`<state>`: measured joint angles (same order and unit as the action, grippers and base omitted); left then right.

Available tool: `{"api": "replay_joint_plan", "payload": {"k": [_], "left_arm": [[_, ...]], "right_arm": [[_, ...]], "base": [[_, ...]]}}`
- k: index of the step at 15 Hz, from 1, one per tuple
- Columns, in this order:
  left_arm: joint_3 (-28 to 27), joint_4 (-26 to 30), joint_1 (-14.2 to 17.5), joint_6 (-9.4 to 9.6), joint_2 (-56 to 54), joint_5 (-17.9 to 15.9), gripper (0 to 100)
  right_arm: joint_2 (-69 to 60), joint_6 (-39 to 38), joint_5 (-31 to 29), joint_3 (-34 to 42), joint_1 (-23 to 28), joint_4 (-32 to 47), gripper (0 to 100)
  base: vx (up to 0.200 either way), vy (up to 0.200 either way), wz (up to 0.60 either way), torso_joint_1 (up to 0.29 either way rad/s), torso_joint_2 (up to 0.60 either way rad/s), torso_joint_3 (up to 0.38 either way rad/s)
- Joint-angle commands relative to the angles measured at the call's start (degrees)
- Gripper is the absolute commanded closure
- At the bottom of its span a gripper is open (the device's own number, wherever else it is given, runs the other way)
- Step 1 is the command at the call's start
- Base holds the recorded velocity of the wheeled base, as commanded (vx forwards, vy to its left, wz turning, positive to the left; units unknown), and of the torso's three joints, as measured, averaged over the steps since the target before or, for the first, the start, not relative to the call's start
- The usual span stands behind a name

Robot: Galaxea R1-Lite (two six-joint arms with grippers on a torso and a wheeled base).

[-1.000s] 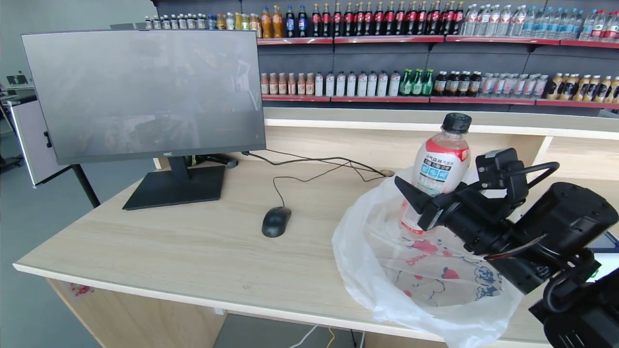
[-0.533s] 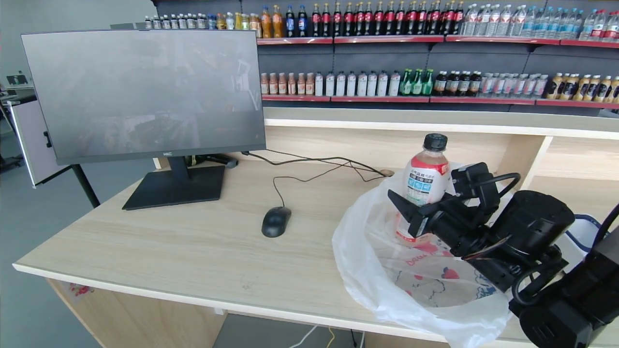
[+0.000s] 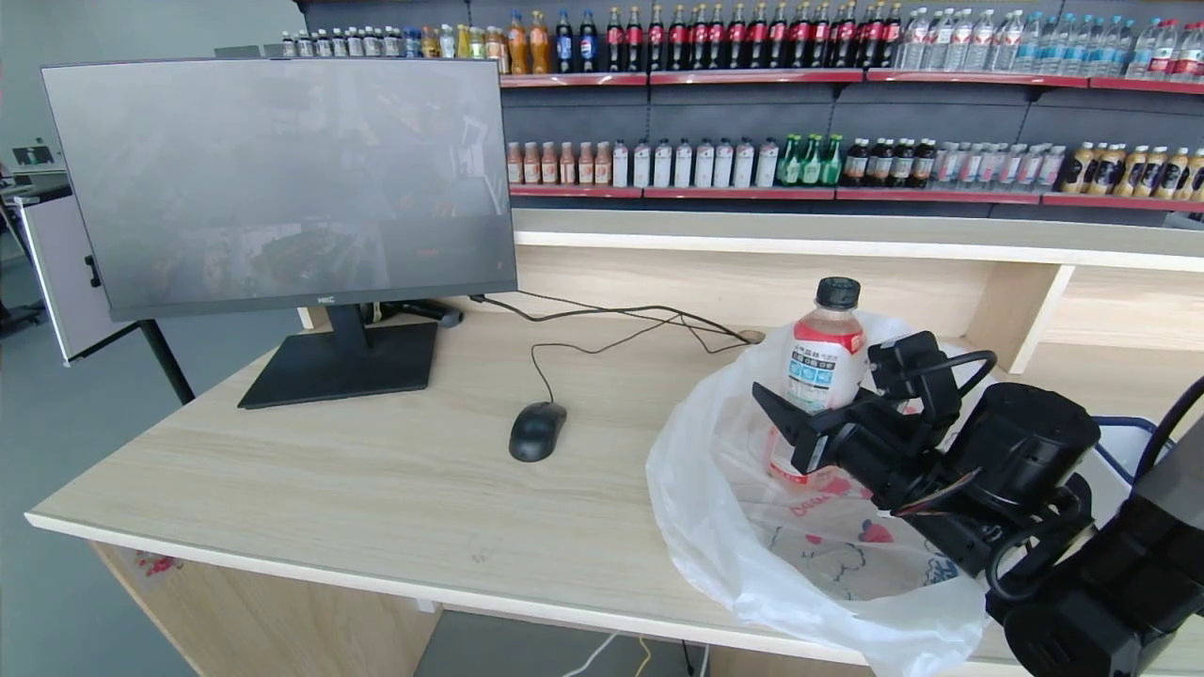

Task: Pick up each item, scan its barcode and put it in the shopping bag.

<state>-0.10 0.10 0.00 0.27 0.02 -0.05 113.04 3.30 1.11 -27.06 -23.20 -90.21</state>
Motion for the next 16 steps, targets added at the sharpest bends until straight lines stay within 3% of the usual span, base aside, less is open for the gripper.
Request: {"api": "replay_joint_plan", "payload": {"k": [1, 14, 15, 16], "left_arm": [[0.01, -0.01, 0.00, 0.00, -0.02, 0.05, 0], [0.01, -0.01, 0.00, 0.00, -0.02, -0.04, 0], [0.01, -0.01, 0.00, 0.00, -0.02, -0.04, 0], [0.01, -0.01, 0.00, 0.00, -0.02, -0.04, 0]], "right_arm": [[0.60, 0.04, 0.03, -0.27, 0.08, 0.21, 100], [1.21, 0.04, 0.03, 0.43, 0.00, 0.21, 100], [1.04, 0.04, 0.03, 0.96, 0.00, 0.21, 0], [0.95, 0.04, 0.03, 1.31, 0.08, 0.21, 0]], "base": [[0.000, 0.000, 0.00, 0.000, 0.00, 0.000], [0.000, 0.000, 0.00, 0.000, 0.00, 0.000], [0.000, 0.000, 0.00, 0.000, 0.00, 0.000], [0.000, 0.000, 0.00, 0.000, 0.00, 0.000]]}}
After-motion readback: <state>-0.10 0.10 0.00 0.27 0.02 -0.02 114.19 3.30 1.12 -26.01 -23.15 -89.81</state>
